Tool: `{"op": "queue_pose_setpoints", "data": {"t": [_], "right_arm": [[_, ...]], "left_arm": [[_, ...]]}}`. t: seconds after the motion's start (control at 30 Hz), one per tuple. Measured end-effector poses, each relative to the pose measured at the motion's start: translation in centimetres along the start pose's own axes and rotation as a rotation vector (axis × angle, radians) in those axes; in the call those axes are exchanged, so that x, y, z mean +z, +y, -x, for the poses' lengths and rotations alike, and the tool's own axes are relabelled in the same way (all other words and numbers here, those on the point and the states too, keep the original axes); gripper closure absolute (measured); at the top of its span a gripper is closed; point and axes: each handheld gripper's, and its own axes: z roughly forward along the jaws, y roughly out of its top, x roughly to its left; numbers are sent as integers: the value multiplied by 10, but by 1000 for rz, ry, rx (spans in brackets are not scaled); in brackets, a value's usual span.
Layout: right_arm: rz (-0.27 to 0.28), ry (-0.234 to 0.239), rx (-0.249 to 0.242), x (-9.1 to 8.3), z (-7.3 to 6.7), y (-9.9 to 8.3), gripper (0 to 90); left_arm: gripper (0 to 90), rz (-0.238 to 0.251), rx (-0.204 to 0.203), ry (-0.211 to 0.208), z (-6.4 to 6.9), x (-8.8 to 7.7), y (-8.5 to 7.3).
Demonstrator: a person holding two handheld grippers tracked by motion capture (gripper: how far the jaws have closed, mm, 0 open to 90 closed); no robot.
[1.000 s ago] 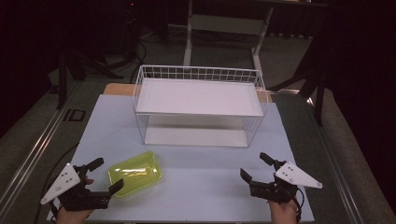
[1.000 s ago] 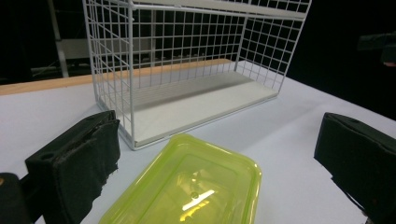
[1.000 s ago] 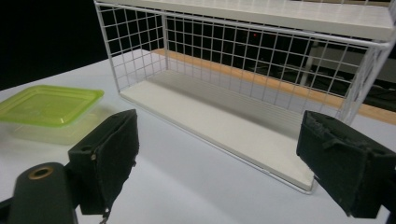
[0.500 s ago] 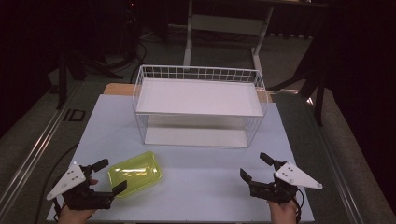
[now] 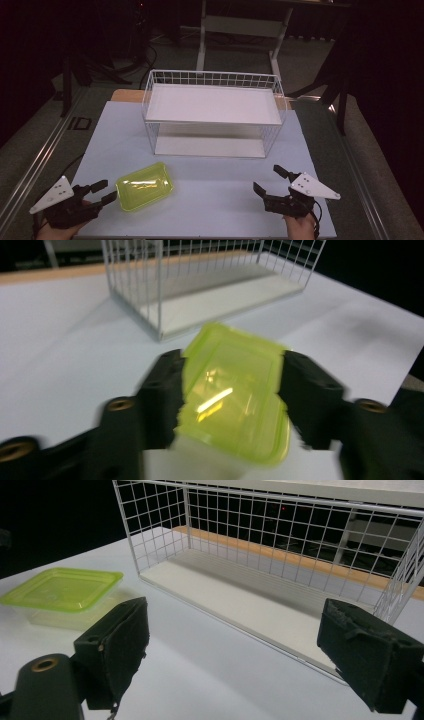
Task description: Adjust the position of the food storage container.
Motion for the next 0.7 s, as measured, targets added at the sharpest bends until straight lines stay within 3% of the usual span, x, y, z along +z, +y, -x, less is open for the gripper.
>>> {"op": "queue_pose_setpoints", "data": {"t": [0.2,0.27,0.3,0.4,0.43,0.53,0.7], "right_arm": [[1,8,-3,1,-2,1,136],[2,11,-2,1,-3,1,136],[3,12,-7,0,-3,1,136],[6,16,-5,0,-3,1,136],[4,16,-5,0,-3,1,136],[5,19,0,0,-3,1,136],[6,23,7,0,-2,1,136]], "left_arm": [[811,-128,7,4,-12,3,-18],[839,-147,6,7,-13,6,-22],[900,-217,1,35,-15,14,-27],[900,-253,1,35,-16,19,-30],[900,-304,9,32,-17,28,-35],[900,-328,2,33,-18,37,-35],[900,-309,-13,20,-20,47,-30]]}}
